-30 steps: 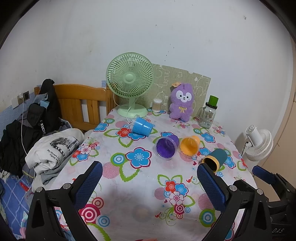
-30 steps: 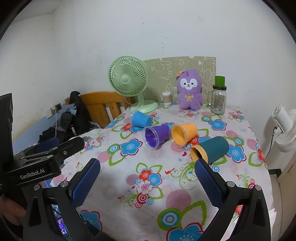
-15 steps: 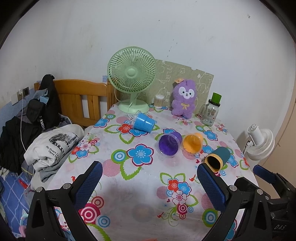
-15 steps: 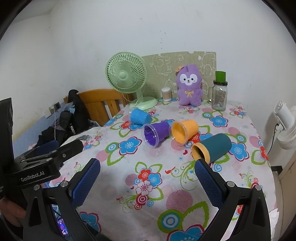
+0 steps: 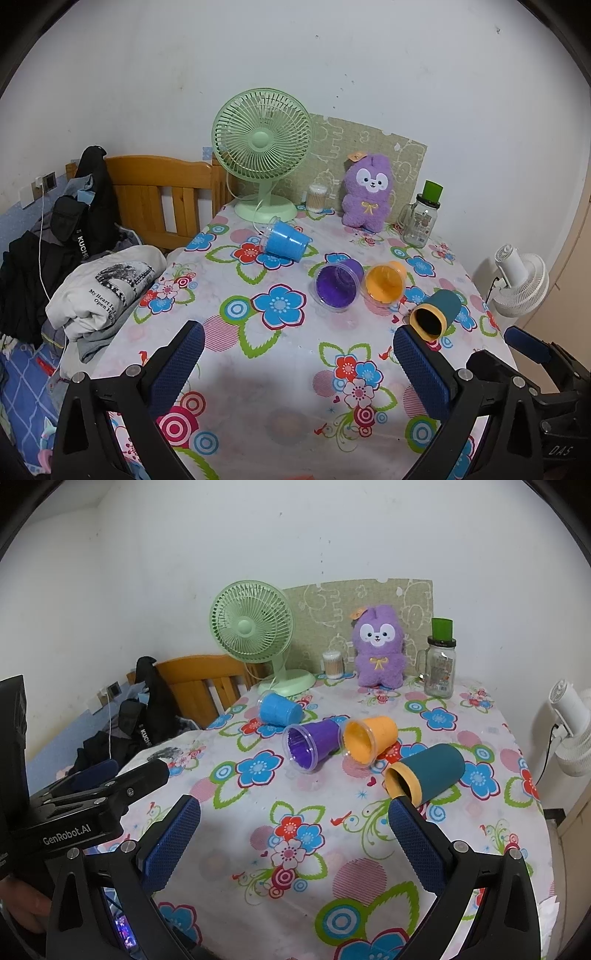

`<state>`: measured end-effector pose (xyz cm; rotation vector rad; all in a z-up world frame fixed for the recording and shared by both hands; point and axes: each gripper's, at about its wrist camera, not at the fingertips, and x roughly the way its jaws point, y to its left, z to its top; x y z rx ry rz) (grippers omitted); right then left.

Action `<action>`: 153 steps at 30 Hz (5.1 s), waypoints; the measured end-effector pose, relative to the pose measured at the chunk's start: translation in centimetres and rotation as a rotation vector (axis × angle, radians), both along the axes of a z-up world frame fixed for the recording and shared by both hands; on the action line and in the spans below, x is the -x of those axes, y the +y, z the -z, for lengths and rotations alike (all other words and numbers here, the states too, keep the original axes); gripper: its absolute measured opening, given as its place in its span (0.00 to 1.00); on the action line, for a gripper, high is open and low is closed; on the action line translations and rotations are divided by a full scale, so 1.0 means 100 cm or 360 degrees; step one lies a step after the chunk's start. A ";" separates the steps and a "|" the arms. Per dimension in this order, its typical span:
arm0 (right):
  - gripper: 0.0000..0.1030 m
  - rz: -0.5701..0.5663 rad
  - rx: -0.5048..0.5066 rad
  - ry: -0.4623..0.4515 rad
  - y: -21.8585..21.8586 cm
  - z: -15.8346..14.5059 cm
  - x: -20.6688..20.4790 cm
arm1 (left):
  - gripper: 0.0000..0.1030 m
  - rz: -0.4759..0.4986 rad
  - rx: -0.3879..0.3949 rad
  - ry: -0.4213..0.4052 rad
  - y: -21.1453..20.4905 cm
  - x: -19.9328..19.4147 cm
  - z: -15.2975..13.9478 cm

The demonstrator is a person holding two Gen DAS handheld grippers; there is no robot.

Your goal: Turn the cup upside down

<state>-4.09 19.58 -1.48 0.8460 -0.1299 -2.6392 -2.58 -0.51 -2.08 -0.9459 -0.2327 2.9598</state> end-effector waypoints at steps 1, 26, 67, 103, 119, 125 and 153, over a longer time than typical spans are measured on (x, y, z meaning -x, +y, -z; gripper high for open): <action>1.00 -0.0003 0.0001 -0.0007 0.000 0.001 0.001 | 1.00 0.0001 0.0001 0.0000 0.001 -0.001 0.001; 1.00 0.0246 0.0356 -0.0684 -0.020 0.054 0.174 | 1.00 0.0033 0.0030 -0.0205 -0.033 0.113 0.044; 0.65 0.0083 0.0513 -0.0889 -0.052 0.064 0.181 | 1.00 0.0027 -0.0109 -0.0194 -0.058 0.092 0.037; 0.88 -0.0070 0.0344 -0.1158 -0.057 0.118 0.093 | 1.00 0.0067 -0.0161 -0.0389 -0.039 0.003 0.057; 0.92 0.0113 0.0612 -0.0836 0.034 0.069 0.063 | 1.00 0.0198 -0.0081 -0.0358 -0.025 0.020 0.041; 0.92 0.0197 0.0661 -0.0849 0.064 0.080 0.055 | 1.00 0.0432 0.0088 -0.0445 0.015 0.058 0.040; 0.92 0.0225 0.0724 -0.0840 0.088 0.096 0.050 | 0.57 0.0602 0.0278 -0.1061 0.076 0.119 0.109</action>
